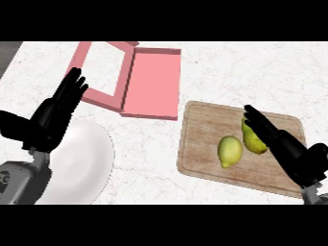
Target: Pick the lemon from the cutting board and place it in the cardboard box
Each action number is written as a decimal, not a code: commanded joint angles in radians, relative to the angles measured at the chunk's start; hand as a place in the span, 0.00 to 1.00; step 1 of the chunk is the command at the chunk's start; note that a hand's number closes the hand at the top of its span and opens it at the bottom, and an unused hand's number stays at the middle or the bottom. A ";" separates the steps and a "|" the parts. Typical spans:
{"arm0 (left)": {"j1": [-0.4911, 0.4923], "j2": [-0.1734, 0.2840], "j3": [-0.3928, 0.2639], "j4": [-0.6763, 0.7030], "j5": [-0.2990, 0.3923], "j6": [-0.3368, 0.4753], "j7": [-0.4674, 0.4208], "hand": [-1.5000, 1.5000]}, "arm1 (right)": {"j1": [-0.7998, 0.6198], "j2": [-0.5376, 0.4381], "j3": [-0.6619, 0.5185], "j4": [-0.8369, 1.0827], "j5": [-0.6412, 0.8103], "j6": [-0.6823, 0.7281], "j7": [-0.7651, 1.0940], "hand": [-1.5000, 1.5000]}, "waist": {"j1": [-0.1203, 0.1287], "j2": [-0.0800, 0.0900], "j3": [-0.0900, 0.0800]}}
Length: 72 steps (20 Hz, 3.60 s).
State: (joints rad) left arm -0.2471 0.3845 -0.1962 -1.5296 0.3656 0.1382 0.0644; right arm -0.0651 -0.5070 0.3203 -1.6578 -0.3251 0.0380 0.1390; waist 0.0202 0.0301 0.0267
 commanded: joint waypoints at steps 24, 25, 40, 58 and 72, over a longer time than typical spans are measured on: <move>0.152 0.188 0.084 0.221 -0.312 0.190 -0.005 0.50 | 0.257 -0.034 -0.150 0.202 0.786 -0.652 -0.893 0.00 | -0.024 -0.030 -0.029; 0.152 0.191 0.078 0.193 -0.322 0.198 0.008 0.50 | 0.296 -0.045 -0.118 0.144 0.854 -0.662 -0.808 0.00 | -0.028 -0.033 -0.030; 0.223 0.168 0.088 0.128 -0.364 0.188 -0.005 0.50 | 0.127 -0.012 0.071 -0.161 1.341 -0.065 0.026 0.00 | -0.011 -0.032 -0.027; 0.082 0.067 0.231 0.283 -0.477 0.079 0.004 0.50 | 0.031 0.256 0.106 0.008 1.556 -0.016 0.034 0.00 | -0.022 -0.029 -0.027; 0.131 0.064 0.311 0.167 -0.503 -0.023 0.054 0.50 | 0.093 0.290 0.136 -0.050 1.657 0.071 0.032 0.00 | -0.022 -0.031 -0.027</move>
State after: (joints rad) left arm -0.0813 0.4327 0.0924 -1.3552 -0.1442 0.1589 0.0796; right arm 0.0166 -0.2235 0.4581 -1.7172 1.2931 0.0861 0.1416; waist 0.0002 -0.0008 -0.0001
